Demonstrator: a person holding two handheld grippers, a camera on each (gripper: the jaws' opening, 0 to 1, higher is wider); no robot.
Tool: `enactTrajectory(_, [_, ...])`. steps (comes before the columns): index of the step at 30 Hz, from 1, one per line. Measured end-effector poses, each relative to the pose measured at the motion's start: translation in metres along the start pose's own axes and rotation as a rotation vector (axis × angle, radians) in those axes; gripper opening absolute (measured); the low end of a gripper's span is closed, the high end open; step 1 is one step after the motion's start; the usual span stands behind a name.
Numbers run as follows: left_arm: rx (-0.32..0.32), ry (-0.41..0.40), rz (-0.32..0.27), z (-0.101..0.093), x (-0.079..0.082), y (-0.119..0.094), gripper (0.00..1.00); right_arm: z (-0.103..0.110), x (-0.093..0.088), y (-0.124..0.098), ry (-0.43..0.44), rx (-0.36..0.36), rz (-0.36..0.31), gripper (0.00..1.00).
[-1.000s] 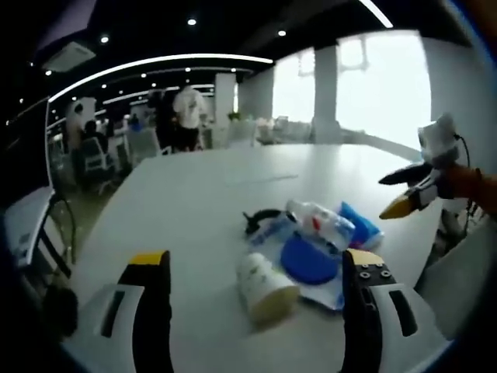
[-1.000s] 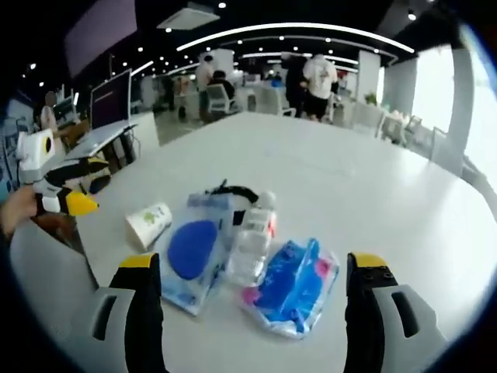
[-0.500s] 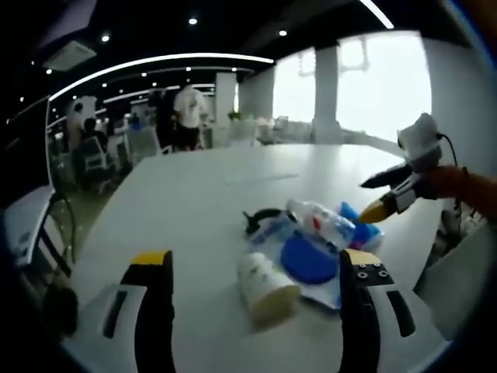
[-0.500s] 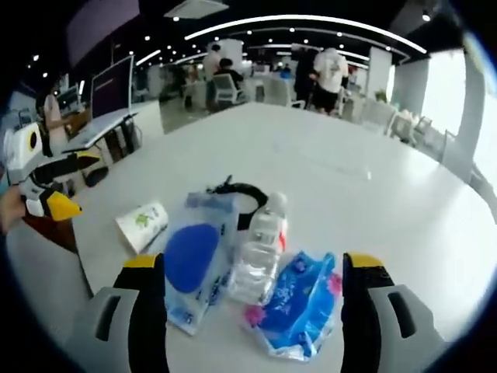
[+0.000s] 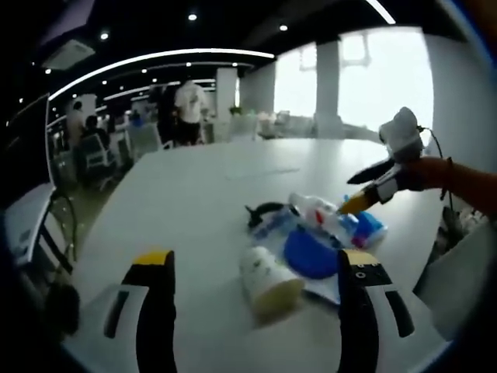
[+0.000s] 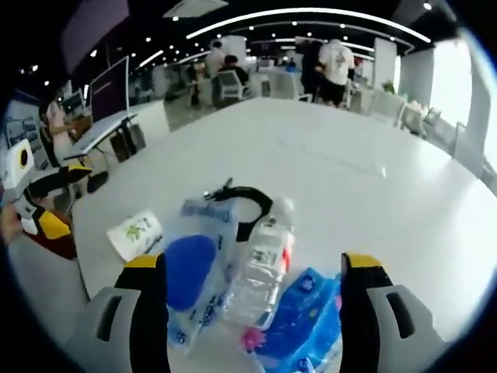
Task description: Arrange the tabletop items into an orderly group along one side of the table until the central work area is clear of visible clutter.
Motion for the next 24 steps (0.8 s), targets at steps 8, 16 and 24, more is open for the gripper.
enactTrajectory(8, [0.006, 0.004, 0.022, 0.001, -0.003, 0.0, 0.84, -0.009, 0.006, 0.02, 0.039, 0.046, 0.014, 0.9])
enactTrajectory(16, [0.018, 0.01, 0.048, 0.004, -0.006, -0.001, 0.83, -0.009, 0.003, 0.044, 0.02, 0.061, 0.065, 0.87])
enactTrajectory(24, [0.027, 0.009, 0.05, 0.006, -0.007, -0.003, 0.82, -0.003, -0.005, 0.053, 0.019, 0.029, 0.11, 0.82])
Point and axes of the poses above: the point that each gripper's makers call its tool centre point, and the gripper's own axes: y roughly forward along the fingers, z roughly to its left, x roughly out of its top, the point moved 9 cm from there along -y, roughly backward along the fingers, and after that the axes turned 8 degrees about -x, right-handed, at the moved point
